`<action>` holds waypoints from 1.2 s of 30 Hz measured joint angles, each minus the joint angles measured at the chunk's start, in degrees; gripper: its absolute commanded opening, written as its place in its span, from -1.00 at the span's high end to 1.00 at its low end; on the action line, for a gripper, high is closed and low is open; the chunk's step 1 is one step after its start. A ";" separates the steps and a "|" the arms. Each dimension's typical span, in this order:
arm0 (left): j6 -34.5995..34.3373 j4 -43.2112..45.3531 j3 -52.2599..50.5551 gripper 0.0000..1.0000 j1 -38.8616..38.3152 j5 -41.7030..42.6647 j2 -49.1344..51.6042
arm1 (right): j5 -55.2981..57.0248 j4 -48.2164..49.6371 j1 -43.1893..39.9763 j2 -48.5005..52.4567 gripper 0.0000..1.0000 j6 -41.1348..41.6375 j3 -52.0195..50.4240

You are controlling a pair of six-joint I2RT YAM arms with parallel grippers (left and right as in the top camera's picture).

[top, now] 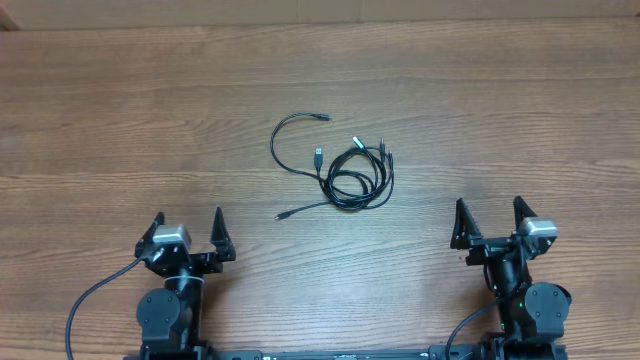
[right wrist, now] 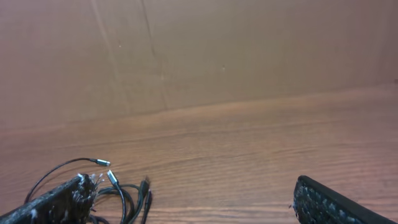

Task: Untangle cables
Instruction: 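Move the left gripper forward and grasp the black cable bundle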

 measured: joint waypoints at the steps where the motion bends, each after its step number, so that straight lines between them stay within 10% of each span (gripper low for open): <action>1: -0.02 -0.85 0.46 -0.99 0.00 0.09 0.00 | 0.17 -0.61 -0.02 0.02 -1.00 0.13 0.00; 15: -0.48 -15.37 17.59 -0.99 0.00 1.11 11.63 | 1.01 -14.08 0.00 2.97 -0.99 1.20 10.29; 36: -0.92 -30.38 37.64 -0.99 0.00 2.49 40.76 | 0.94 -27.85 -0.02 32.76 -1.00 1.20 27.96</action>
